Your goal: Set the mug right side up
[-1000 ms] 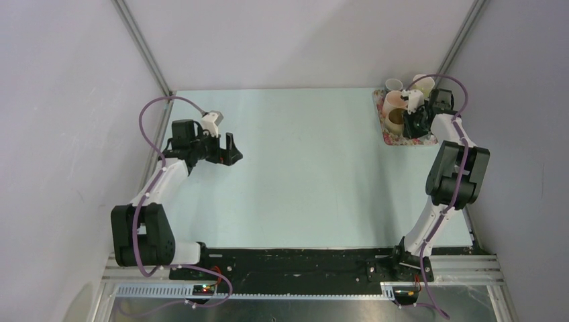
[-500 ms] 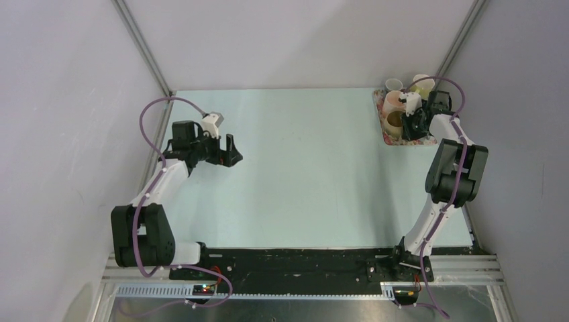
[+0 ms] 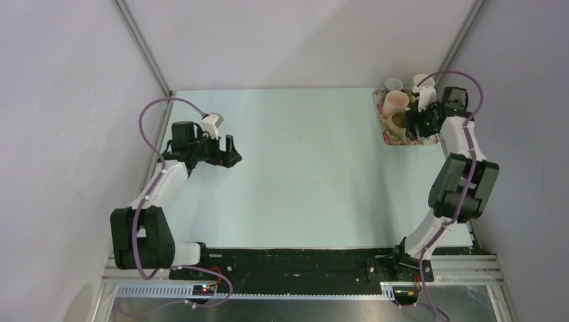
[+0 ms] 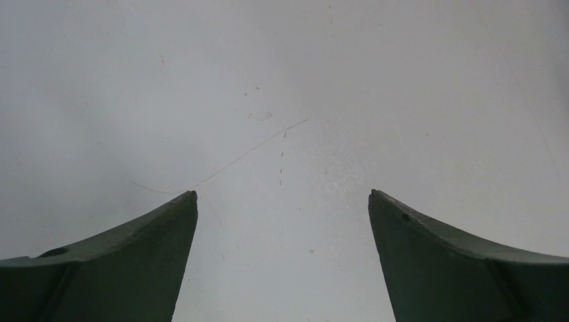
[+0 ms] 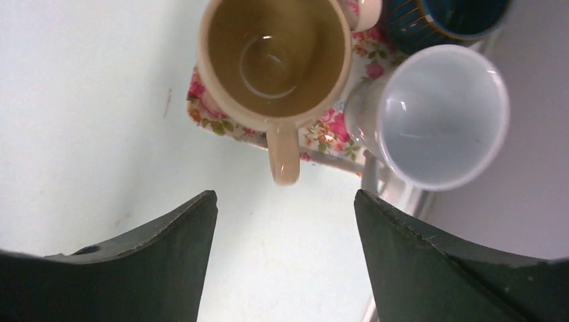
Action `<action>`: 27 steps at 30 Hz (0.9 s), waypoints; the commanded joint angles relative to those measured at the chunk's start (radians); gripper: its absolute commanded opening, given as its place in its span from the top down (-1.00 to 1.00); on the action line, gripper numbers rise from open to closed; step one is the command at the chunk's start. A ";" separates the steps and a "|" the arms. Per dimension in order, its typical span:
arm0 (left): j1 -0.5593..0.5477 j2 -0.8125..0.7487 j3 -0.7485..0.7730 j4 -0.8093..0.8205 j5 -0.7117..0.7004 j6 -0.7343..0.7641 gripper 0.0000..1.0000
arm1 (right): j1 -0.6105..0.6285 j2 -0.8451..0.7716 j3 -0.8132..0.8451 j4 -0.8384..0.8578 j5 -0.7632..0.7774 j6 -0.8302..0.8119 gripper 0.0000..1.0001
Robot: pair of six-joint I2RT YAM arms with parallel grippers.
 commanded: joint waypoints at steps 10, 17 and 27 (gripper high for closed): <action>0.235 -0.235 0.118 -0.083 0.010 -0.046 -0.99 | 0.200 -0.715 -0.238 0.099 0.035 0.402 -0.99; 0.423 -0.444 0.176 -0.150 -0.024 -0.049 -0.99 | 0.240 -1.016 -0.289 0.183 0.215 0.656 -0.99; 0.452 -0.779 0.029 -0.231 -0.095 0.032 -0.99 | 0.211 -1.340 -0.391 0.109 0.088 0.633 -0.99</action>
